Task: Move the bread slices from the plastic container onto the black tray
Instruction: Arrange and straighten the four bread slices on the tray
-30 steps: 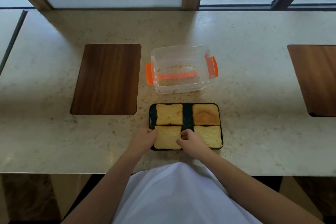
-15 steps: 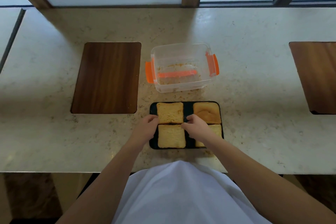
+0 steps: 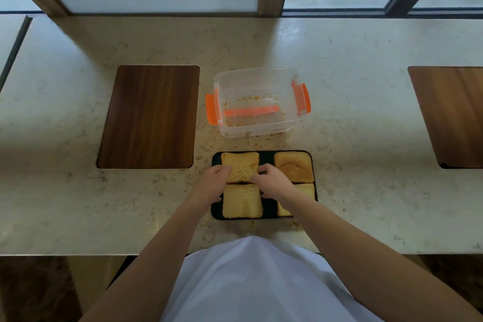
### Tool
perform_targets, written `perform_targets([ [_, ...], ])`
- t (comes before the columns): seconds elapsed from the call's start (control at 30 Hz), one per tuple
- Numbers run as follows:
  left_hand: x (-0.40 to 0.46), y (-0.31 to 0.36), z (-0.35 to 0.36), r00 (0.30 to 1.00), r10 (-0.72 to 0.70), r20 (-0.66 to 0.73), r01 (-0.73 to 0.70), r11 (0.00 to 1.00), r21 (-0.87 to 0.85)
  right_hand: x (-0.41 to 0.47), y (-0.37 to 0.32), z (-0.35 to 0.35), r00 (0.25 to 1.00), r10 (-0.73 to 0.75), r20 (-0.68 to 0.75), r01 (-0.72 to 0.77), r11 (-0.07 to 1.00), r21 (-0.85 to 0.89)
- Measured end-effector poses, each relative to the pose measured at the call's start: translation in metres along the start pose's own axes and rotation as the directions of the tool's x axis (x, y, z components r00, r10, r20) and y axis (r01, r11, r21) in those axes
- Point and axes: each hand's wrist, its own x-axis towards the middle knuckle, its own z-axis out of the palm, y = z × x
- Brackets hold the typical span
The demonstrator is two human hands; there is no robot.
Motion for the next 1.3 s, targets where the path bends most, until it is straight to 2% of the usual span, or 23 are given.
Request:
perform_targets([
  [0.1, 0.000, -0.002, -0.001, 0.997, 0.064, -0.035, -0.060, 0.993, 0.098, 0.001, -0.002, 0.006, 1.000, -0.010, 0.000, 0.010, 1.000, -0.019],
  [0.3, 0.003, -0.005, -0.010, 0.999, 0.045, -0.028, -0.043, 0.996, 0.077, 0.001, -0.008, 0.015, 1.000, -0.019, 0.009, 0.019, 0.999, -0.030],
  [0.5, 0.004, -0.005, -0.012, 0.998, 0.059, -0.029, -0.055, 0.989, 0.137, 0.003, -0.008, 0.015, 1.000, -0.026, 0.010, 0.027, 0.999, -0.023],
  [0.57, 0.002, -0.004, -0.010, 0.993, 0.107, -0.047, -0.094, 0.972, 0.213, 0.002, -0.006, 0.012, 1.000, -0.025, 0.013, 0.025, 1.000, -0.007],
  [0.67, -0.003, 0.000, -0.001, 0.956, 0.250, -0.155, -0.180, 0.913, 0.366, -0.001, 0.004, -0.003, 0.996, -0.079, -0.046, 0.078, 0.997, -0.007],
  [0.77, -0.009, 0.010, 0.020, 0.927, 0.343, -0.150, -0.282, 0.903, 0.324, -0.005, 0.022, -0.031, 0.974, -0.133, -0.183, 0.121, 0.990, -0.076],
  [0.9, -0.008, 0.030, 0.060, 0.966, 0.256, 0.032, -0.256, 0.939, 0.229, -0.007, 0.044, -0.064, 0.919, -0.123, -0.374, 0.047, 0.977, -0.207],
  [1.0, 0.003, 0.041, 0.087, 0.980, 0.168, 0.107, -0.188, 0.959, 0.214, -0.006, 0.050, -0.077, 0.916, -0.092, -0.390, -0.006, 0.970, -0.243],
  [1.07, 0.009, 0.047, 0.100, 0.985, 0.134, 0.107, -0.155, 0.963, 0.220, -0.005, 0.050, -0.081, 0.931, -0.065, -0.360, -0.026, 0.970, -0.242],
  [1.3, 0.022, 0.054, 0.126, 0.989, 0.144, -0.020, -0.132, 0.950, 0.283, -0.003, 0.053, -0.089, 0.943, -0.045, -0.330, -0.030, 0.975, -0.220],
])
